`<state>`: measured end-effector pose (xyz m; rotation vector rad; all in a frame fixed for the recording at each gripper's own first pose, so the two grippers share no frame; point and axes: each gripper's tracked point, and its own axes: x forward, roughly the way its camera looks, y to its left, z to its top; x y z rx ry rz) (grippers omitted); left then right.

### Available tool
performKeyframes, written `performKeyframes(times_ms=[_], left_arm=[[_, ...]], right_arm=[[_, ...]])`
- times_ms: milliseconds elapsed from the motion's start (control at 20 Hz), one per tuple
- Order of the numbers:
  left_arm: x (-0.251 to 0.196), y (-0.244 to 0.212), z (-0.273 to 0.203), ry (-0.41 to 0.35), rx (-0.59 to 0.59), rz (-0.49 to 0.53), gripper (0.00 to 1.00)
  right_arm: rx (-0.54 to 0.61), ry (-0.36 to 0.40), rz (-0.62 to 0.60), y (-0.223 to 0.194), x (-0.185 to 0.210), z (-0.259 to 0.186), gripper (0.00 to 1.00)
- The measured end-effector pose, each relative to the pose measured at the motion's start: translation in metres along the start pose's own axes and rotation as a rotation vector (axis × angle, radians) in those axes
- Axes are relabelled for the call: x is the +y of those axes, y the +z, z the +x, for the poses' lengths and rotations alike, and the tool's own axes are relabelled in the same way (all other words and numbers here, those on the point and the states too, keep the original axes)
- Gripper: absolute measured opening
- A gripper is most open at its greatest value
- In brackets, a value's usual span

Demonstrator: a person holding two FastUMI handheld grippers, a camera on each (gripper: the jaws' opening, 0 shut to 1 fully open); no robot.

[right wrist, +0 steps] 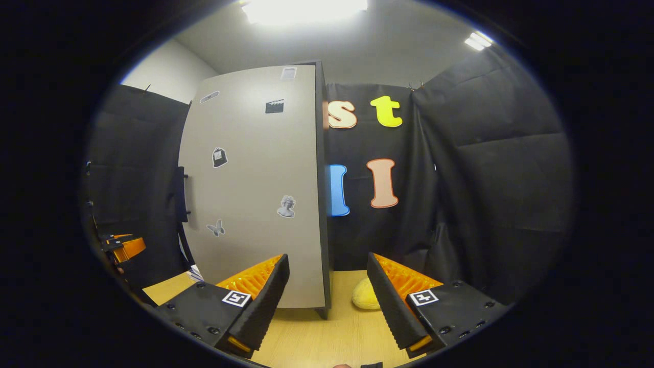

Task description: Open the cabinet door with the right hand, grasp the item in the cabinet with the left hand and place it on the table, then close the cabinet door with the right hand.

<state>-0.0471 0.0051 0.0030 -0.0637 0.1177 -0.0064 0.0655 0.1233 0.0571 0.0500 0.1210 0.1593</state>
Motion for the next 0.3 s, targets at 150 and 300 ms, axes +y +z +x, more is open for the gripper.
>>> performKeyframes(times_ms=[150, 300], left_arm=[[0.0049, -0.0006, -0.0015, 0.005, 0.003, -0.001, 0.71], [0.0051, 0.0006, -0.0029, 0.001, 0.000, 0.004, 0.71]], right_arm=[[-0.002, 0.000, 0.012, 0.0007, 0.0012, -0.0051, 0.96], [-0.002, 0.000, 0.006, 0.0003, 0.0024, -0.0094, 0.96]])
